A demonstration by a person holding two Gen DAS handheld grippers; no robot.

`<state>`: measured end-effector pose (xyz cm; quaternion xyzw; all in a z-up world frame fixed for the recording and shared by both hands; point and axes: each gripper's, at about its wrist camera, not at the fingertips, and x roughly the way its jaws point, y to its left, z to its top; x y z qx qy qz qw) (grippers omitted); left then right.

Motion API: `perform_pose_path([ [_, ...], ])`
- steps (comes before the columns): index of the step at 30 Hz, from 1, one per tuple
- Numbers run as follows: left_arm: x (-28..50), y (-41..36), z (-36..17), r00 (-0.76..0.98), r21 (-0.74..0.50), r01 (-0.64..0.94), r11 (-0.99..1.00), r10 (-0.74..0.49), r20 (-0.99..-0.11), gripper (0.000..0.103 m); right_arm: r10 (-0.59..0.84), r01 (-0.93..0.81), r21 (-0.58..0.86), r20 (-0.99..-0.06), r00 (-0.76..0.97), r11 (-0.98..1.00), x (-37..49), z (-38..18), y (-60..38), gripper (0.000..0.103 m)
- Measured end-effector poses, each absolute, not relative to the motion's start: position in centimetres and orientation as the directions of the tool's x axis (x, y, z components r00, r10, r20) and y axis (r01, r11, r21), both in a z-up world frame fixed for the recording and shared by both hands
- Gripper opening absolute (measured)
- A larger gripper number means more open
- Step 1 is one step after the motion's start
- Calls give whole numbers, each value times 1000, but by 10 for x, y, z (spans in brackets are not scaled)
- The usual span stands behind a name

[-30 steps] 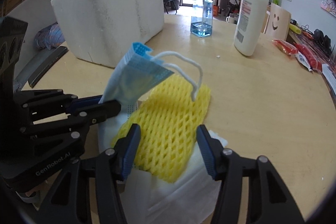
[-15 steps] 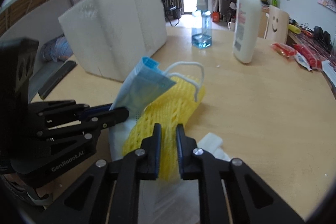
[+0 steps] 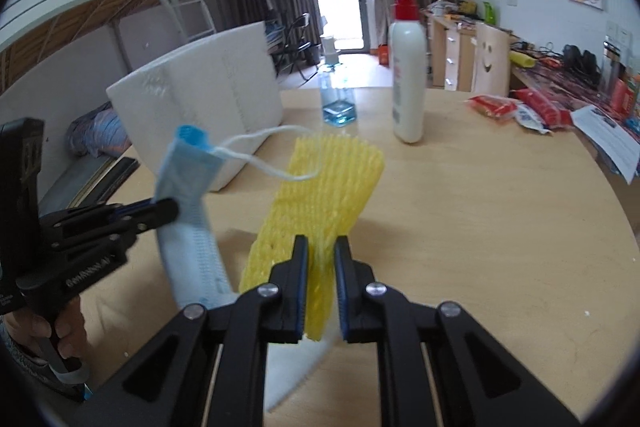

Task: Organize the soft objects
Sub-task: 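Grasp the blue mask with the left tool while the right tool grasps the yellow net, then lift and carry the mask and the yellow net in both tools to the foam box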

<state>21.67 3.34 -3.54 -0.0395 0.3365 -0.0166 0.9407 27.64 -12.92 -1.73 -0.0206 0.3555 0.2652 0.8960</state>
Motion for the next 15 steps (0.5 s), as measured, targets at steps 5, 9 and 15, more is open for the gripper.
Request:
perform_pose_path([
  [5,203,30,-17,810,-83,34,996,-76,-581,8,458,-474,164,-641,616,865,275,-17,-136,16],
  [9,195,24,-1,835,-76,46,996,-81,-545,7,468,-475,172,-628,622,863,271,-14,-140,16],
  [15,187,22,7,852,-61,43,997,-68,-519,7,471,-474,171,-607,640,864,263,-6,-148,16],
])
